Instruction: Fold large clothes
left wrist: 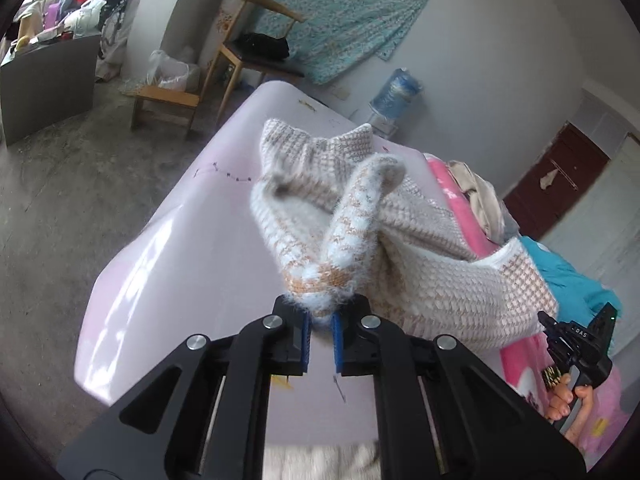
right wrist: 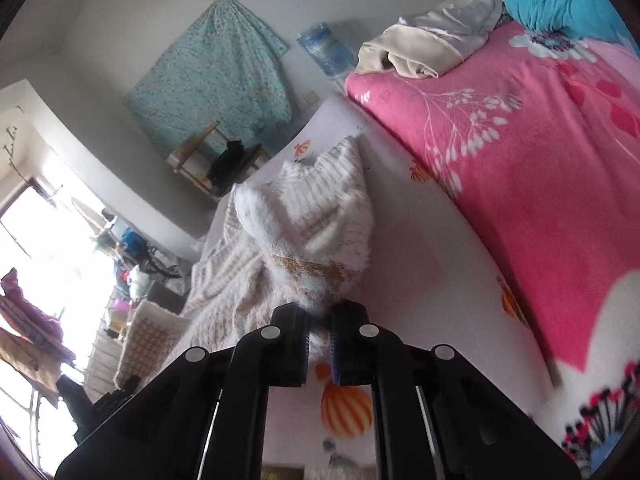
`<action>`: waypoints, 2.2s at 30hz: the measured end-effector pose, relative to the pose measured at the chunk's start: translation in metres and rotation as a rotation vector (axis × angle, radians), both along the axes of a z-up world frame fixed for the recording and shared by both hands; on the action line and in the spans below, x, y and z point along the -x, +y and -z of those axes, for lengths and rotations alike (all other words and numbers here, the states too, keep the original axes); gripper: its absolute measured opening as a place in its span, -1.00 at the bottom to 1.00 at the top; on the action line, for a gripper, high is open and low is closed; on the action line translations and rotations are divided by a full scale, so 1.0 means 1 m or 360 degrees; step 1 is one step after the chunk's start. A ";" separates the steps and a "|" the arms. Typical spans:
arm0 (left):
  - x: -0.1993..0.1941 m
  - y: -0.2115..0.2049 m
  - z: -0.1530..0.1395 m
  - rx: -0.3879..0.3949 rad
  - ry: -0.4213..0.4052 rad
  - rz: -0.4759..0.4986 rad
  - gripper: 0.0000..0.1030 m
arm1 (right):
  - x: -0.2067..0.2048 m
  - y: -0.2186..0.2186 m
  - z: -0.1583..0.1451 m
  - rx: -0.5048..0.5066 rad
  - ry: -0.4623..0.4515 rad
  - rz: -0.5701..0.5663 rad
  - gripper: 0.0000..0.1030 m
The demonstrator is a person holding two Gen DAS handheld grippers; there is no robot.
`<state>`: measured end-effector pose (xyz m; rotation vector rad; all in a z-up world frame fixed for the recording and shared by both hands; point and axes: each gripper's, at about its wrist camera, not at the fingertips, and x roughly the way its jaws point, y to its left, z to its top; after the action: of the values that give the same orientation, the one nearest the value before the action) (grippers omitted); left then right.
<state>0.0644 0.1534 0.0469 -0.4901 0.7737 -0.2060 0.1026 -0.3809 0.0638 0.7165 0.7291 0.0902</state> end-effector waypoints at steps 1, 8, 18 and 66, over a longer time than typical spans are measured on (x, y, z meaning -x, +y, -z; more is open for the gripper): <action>0.006 0.005 0.002 0.0031 0.0041 0.0002 -0.85 | 0.004 -0.002 0.004 -0.0024 0.0034 -0.0007 -0.84; 0.005 0.043 0.082 0.0218 0.0511 -0.0069 -0.42 | 0.005 -0.014 0.085 -0.0084 0.0567 -0.0126 -0.47; -0.014 0.052 0.026 -0.0060 0.0168 -0.0077 -0.18 | -0.006 -0.006 0.007 0.0539 0.0212 -0.0224 0.03; -0.107 -0.059 0.022 -0.0850 0.0010 0.0192 -0.16 | -0.105 0.058 0.040 0.0828 0.0258 -0.0518 -0.19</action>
<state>0.1712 0.0942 0.0244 0.0609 0.8279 -0.1023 0.2078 -0.3226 0.0241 0.1050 0.9720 0.1331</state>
